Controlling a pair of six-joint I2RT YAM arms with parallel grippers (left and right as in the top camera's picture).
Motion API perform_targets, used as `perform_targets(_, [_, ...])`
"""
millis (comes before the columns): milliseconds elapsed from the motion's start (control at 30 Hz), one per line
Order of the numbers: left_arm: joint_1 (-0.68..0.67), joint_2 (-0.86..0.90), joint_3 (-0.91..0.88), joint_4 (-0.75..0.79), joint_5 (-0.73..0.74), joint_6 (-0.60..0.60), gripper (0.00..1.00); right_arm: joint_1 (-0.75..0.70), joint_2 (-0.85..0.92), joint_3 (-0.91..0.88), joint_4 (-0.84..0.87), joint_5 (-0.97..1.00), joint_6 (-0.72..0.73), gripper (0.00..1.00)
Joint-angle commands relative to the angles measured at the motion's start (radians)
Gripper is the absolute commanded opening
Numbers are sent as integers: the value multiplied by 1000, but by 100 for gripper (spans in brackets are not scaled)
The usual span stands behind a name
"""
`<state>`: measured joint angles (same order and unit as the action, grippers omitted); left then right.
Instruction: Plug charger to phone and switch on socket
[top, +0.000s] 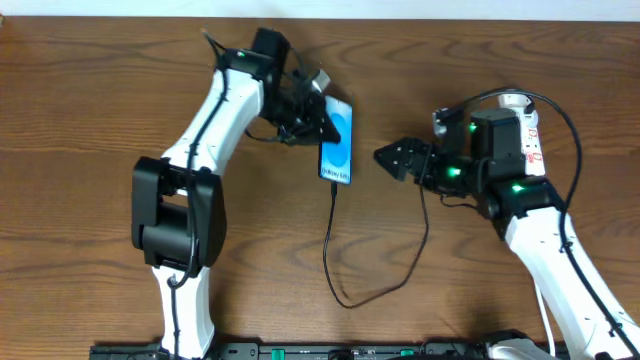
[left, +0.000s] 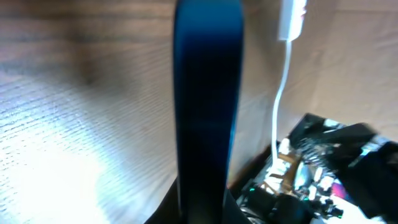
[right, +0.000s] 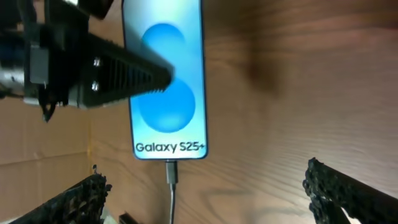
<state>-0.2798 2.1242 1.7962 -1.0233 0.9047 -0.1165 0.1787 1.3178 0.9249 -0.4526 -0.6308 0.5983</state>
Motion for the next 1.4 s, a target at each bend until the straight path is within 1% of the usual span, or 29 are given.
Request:
perform_targets(0, [-15,-31,-43,22,-27,34,7,-39,-9,10,-29,1,-55,99])
perform_targets(100, [-29,-31,-69,43,-27,34,7,-47,-9,10,-35,0,-55,99])
perform_targets(233, [-40,-31,-114,119,-27,26,7,-47,-9,10,-35,0,-55,99])
perform_targets(333, [-40,-31,-144,184,-28,-22,8,-47,-9,10,-38,0,-55,99])
perform_targets(467, [-40,-26,-158,245,-28,-31,7,-46,-9,10,-39,0,-55,99])
perform_targets(567, [-40,-13,-158,278,-32,-67,7,-46,-9,10,-47,1,-55,99])
perform_targets(833, [-40,57,-158,301,-53,-122,8,-46,-9,10,-60,2,-66,99])
perform_targets(1000, [-42,80,-158,303,-53,-121,7,-46,-9,10,-60,4,-66,99])
perform_targets(1167, [-74,127,-158,287,-53,-121,7,-46,-9,10,-60,4,-66,99])
perform_targets(1367, [-92,128,-158,289,-54,-121,7,-46,-9,10,-61,4,-66,99])
